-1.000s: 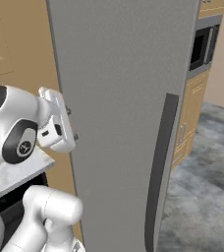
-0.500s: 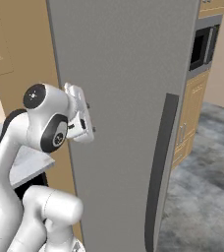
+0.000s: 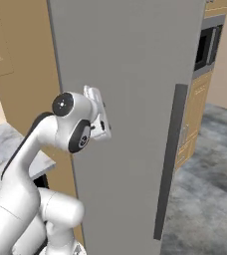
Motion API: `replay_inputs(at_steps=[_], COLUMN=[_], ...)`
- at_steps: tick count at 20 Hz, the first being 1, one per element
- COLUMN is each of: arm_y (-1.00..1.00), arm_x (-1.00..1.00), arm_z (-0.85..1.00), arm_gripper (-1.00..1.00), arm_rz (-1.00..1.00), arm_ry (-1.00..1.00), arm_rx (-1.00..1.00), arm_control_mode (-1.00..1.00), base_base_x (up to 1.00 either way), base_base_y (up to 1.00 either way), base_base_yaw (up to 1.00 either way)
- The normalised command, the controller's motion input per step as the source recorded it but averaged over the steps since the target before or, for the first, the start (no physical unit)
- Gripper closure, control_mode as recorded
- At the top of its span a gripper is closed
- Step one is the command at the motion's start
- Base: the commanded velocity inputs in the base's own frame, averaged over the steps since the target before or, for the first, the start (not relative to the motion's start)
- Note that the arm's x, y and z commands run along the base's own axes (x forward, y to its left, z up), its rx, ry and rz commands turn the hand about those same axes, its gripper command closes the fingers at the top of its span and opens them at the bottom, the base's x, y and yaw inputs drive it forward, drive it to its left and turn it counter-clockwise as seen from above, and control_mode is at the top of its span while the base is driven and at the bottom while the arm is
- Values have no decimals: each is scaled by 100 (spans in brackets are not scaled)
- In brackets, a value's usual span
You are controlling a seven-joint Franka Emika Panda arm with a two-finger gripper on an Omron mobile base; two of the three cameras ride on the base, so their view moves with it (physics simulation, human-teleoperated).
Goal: Place the steak on the counter behind the older steak on the same shelf of the fridge to maintain FIFO order. Close the fridge door when finished.
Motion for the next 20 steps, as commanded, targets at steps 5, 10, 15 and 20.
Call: replay_inputs(at_steps=[5,10,15,20], arm_y=[-17,-2,0,2], arm_x=[59,55,61,50], arm_z=[-8,0,0,-4], arm_gripper=[-100,-100,-100,-100], arm_rz=[0,8,30,39], arm_ry=[-4,0,0,-4], arm_rx=[4,6,5,6], arm_control_mode=[-100,-100,-100,-100], base_base_x=[0,0,0,0], base_base_y=[0,0,0,0], base_base_yaw=[0,0,0,0])
